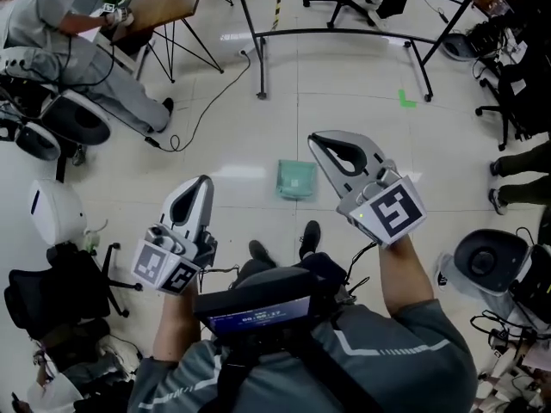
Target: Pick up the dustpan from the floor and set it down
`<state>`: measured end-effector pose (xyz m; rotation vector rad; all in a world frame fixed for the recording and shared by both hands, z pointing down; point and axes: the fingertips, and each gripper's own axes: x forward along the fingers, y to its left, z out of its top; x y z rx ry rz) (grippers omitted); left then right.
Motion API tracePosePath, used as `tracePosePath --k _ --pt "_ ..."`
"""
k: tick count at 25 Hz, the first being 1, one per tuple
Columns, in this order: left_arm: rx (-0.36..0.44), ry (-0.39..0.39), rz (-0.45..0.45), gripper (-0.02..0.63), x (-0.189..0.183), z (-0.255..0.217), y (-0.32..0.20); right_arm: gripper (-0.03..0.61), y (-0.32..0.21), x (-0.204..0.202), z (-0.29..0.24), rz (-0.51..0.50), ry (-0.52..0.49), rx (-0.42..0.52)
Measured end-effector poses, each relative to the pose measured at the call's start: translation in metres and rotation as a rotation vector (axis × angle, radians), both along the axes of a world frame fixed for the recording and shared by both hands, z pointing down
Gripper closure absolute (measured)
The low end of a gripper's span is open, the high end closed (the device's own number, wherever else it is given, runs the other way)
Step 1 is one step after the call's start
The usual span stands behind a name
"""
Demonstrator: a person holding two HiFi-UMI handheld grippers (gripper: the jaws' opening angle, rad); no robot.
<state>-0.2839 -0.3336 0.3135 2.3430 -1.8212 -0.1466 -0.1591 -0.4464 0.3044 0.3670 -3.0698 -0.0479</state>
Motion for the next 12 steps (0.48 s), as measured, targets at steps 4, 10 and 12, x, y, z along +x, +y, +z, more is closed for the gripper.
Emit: tracePosePath --k 4,10,12 --pt "-0.004 0.013 -0.026 0.598 -0.029 0.004 0.058 0.561 0.047 -0.024 0.006 -0.005 0.009 -0.032" --pt "0.038 0.043 -0.012 0.599 -0.080 0.025 0.185 0.561 0.164 -0.065 0.018 0.041 0.028 -0.007" --pt "0.036 0.048 0.012 0.600 -0.097 0.031 0.233 0.561 0.211 -0.075 0.017 0.087 0.011 0.005"
